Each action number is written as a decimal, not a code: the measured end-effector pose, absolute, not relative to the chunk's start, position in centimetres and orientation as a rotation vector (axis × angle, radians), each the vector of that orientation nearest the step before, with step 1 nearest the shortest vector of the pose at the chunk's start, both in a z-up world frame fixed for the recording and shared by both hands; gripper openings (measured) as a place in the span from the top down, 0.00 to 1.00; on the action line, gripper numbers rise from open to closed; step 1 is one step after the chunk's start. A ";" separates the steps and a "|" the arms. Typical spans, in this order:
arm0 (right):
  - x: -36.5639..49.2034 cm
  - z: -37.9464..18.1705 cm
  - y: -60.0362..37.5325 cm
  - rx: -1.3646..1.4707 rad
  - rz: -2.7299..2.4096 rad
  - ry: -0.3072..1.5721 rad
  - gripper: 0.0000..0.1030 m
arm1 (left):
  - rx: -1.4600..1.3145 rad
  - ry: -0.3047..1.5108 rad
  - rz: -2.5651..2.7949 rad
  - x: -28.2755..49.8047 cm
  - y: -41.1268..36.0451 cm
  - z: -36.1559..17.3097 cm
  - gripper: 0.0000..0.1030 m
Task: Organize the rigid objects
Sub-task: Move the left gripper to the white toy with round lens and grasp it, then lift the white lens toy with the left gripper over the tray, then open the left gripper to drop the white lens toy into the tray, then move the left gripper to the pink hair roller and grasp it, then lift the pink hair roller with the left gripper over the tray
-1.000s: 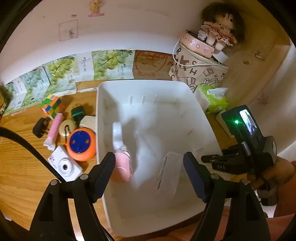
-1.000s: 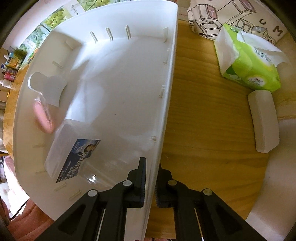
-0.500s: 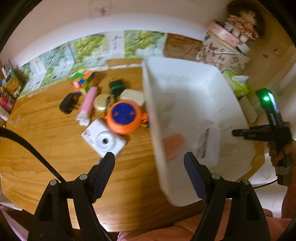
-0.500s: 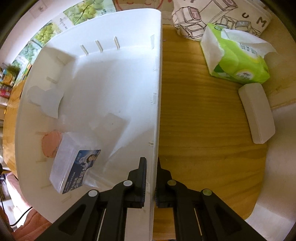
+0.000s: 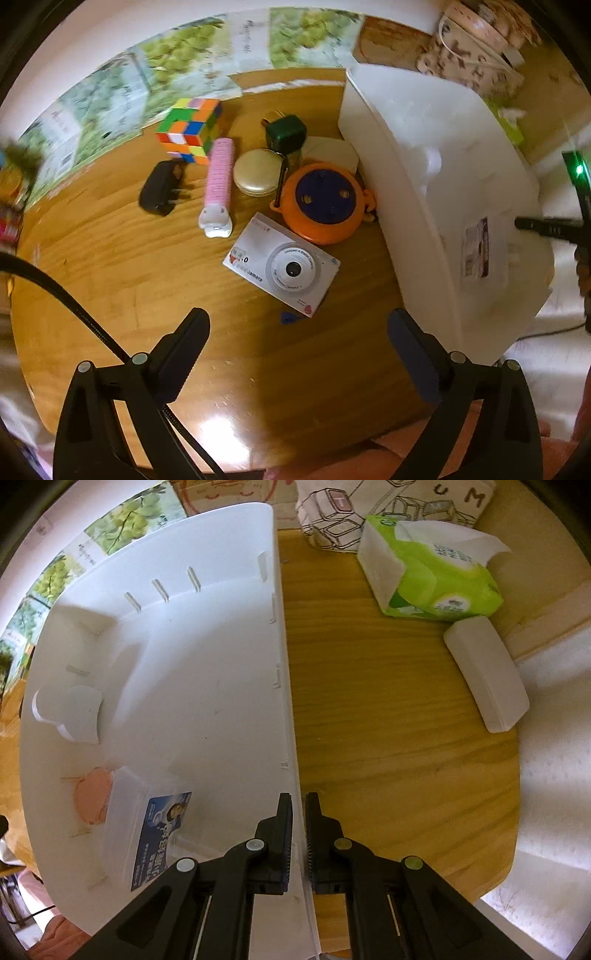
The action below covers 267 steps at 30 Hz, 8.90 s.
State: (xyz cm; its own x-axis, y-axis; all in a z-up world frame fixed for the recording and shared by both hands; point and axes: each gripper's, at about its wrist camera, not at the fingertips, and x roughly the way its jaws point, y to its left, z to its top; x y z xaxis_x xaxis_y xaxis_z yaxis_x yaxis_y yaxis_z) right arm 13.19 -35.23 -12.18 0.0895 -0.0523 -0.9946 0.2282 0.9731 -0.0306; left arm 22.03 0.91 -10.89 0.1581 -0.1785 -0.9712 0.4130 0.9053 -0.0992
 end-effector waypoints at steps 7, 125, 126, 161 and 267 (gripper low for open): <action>12.4 -12.0 -35.4 0.171 -0.267 1.457 0.91 | 0.358 1.391 -0.524 23.7 0.7 -13.9 0.04; 13.6 -15.4 -31.1 -0.174 0.111 1.546 0.90 | -0.148 0.986 -0.486 13.0 -12.6 -7.6 0.09; 13.6 -15.4 -31.0 -0.178 0.115 1.547 0.90 | -0.146 0.995 -0.483 13.0 -12.8 -7.8 0.09; 14.2 -16.0 -32.8 -0.124 0.041 1.548 0.93 | -0.236 1.045 -0.309 12.5 -6.2 -8.3 0.04; 13.3 -13.6 -35.4 0.100 -0.205 1.499 0.84 | 0.209 1.058 -0.242 21.4 -3.4 -4.2 0.72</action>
